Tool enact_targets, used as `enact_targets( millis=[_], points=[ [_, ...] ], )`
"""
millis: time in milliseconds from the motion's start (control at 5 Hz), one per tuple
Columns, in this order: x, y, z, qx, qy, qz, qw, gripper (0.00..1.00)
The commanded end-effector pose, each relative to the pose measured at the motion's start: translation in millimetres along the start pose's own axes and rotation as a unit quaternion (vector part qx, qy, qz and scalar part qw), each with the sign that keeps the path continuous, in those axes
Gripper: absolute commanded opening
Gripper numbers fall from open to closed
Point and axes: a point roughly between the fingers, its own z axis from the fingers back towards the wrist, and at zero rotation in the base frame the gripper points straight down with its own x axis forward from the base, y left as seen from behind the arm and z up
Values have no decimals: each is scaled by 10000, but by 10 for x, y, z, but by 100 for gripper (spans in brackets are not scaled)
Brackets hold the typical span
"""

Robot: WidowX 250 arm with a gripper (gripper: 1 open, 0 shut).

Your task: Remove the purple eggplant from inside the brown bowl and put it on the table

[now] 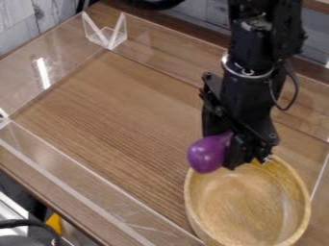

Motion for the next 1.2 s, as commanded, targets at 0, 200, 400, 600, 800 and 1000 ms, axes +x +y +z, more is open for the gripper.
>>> enact_targets(
  millis=[0,200,400,600,800,1000],
  points=[
    [76,20,129,68,-305,23,9995,0],
    [79,14,117,74,-305,38,9995,0],
    [83,9,106,81,-307,53,9995,0],
    [87,8,97,89,-311,69,9995,0],
    [91,6,88,96,-316,86,9994,0],
    [96,3,79,103,-320,102,9994,0]
  ],
)
